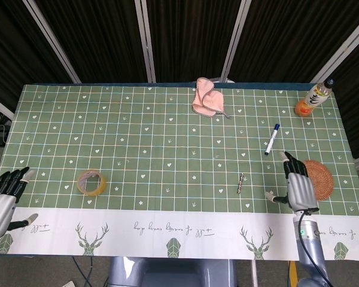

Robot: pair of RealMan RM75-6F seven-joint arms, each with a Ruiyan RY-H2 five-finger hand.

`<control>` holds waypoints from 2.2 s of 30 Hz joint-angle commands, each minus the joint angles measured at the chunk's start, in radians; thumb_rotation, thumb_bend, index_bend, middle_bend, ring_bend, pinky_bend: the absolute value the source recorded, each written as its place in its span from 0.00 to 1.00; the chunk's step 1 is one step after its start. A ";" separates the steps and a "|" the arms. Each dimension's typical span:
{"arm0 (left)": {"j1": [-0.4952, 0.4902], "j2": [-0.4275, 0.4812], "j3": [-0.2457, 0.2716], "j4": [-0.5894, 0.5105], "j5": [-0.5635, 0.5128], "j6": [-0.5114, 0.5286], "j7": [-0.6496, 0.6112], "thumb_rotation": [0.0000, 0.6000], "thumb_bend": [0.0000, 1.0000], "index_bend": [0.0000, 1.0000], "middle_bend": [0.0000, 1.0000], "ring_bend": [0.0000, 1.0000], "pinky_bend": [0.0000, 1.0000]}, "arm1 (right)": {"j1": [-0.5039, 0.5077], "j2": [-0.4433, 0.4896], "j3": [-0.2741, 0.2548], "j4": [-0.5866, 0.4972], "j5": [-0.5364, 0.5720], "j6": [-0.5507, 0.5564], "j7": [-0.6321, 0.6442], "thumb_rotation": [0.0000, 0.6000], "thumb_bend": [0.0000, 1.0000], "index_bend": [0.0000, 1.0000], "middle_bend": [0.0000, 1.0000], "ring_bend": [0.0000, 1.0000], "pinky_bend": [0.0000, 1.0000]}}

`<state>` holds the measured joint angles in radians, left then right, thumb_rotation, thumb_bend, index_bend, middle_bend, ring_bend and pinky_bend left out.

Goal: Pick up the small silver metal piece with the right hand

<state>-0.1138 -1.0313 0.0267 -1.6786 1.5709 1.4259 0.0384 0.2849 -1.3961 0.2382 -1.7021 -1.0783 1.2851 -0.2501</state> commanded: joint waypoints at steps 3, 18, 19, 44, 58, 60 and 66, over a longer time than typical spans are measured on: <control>-0.001 -0.001 0.001 0.001 -0.003 -0.005 -0.002 1.00 0.11 0.00 0.00 0.00 0.00 | 0.018 -0.059 0.004 0.030 0.049 -0.009 -0.020 1.00 0.03 0.00 0.00 0.00 0.00; -0.002 -0.002 0.001 -0.003 -0.011 -0.013 0.002 1.00 0.11 0.00 0.00 0.00 0.00 | 0.060 -0.188 0.024 0.111 0.121 -0.019 -0.042 1.00 0.03 0.00 0.00 0.00 0.00; -0.002 -0.002 0.001 -0.003 -0.012 -0.013 0.002 1.00 0.11 0.00 0.00 0.00 0.00 | 0.063 -0.197 0.025 0.120 0.127 -0.022 -0.043 1.00 0.03 0.00 0.00 0.00 0.00; -0.008 0.002 -0.001 -0.002 -0.031 -0.033 -0.017 1.00 0.11 0.00 0.00 0.00 0.00 | 0.118 -0.355 0.056 0.298 0.194 -0.080 -0.020 1.00 0.03 0.00 0.00 0.00 0.00; -0.011 0.003 0.002 -0.005 -0.031 -0.041 -0.025 1.00 0.11 0.00 0.00 0.00 0.00 | 0.123 -0.374 0.058 0.350 0.185 -0.092 -0.006 1.00 0.05 0.00 0.00 0.00 0.00; -0.011 0.004 0.003 -0.007 -0.028 -0.040 -0.023 1.00 0.11 0.00 0.00 0.00 0.00 | 0.124 -0.374 0.061 0.343 0.181 -0.089 -0.005 1.00 0.05 0.00 0.00 0.00 0.00; -0.009 0.004 0.002 -0.008 -0.029 -0.036 -0.026 1.00 0.11 0.00 0.00 0.00 0.00 | 0.133 -0.375 0.070 0.316 0.174 -0.081 -0.015 1.00 0.05 0.00 0.00 0.00 0.00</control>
<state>-0.1228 -1.0275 0.0284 -1.6867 1.5418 1.3894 0.0119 0.4161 -1.7710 0.3076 -1.3846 -0.9036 1.2037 -0.2635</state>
